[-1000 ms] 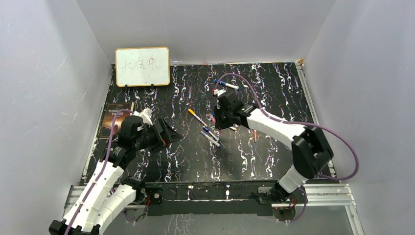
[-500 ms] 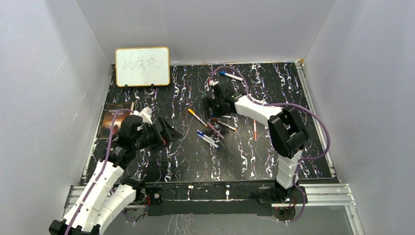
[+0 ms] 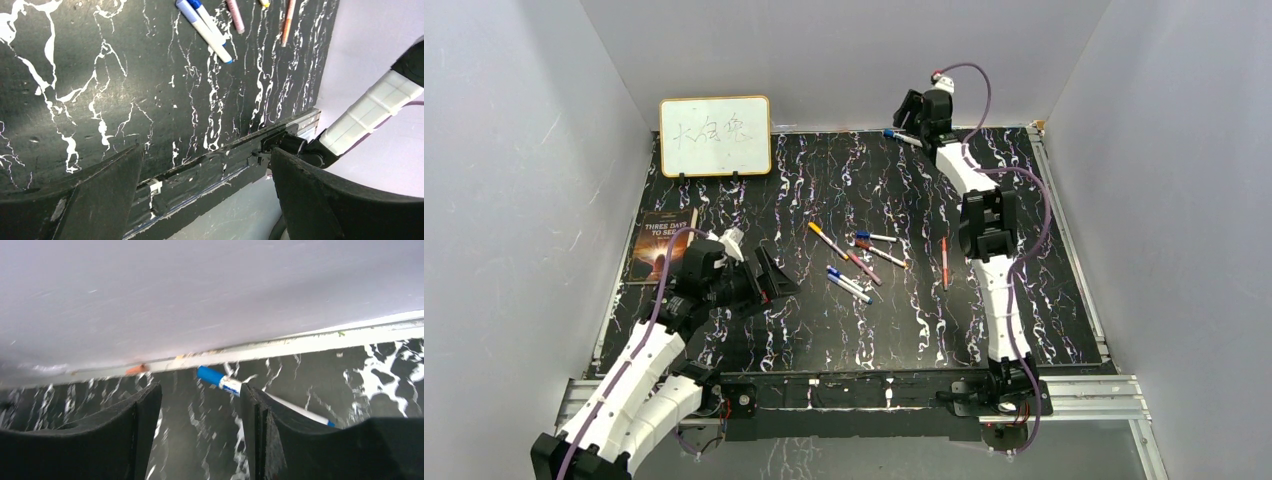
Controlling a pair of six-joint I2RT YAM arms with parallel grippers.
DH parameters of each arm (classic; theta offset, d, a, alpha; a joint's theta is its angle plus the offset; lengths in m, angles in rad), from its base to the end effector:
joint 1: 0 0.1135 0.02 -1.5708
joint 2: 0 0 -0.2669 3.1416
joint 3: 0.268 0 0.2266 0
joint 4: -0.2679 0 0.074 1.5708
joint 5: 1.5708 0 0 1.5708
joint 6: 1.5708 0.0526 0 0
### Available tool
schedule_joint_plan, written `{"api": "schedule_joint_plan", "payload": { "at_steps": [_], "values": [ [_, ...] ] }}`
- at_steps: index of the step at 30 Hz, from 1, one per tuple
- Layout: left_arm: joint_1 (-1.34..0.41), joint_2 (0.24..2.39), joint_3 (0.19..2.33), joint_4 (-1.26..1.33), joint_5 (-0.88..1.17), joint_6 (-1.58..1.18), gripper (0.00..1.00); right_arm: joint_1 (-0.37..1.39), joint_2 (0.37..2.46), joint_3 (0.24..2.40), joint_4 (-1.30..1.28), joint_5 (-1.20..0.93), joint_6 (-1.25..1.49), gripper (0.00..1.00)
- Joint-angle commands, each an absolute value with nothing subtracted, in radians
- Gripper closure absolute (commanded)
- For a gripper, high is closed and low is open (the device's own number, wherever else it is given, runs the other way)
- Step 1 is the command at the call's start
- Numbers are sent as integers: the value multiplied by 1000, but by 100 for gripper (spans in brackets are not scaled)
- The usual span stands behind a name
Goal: Open the pen caps
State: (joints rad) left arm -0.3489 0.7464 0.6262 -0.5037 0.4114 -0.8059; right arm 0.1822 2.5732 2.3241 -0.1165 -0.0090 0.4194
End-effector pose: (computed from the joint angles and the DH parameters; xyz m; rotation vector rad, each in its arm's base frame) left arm 0.1313 -0.0702 0.2567 -0.2866 2.3380 -1.0645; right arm 0.5799 0.1073 0.2162 0.2257 1.9451 0.4076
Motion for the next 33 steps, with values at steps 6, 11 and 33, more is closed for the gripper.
{"api": "schedule_joint_plan", "payload": {
  "at_steps": [6,11,33],
  "values": [
    [-346,858,608,-424,438,-794,2,71,2996,2630,296,-20,753,56],
    [-345,901,603,-323,454,-854,2,97,3026,2561,297,-58,701,56],
    [-347,717,584,-414,460,-878,2,173,2537,1974,235,-107,529,76]
  ]
}}
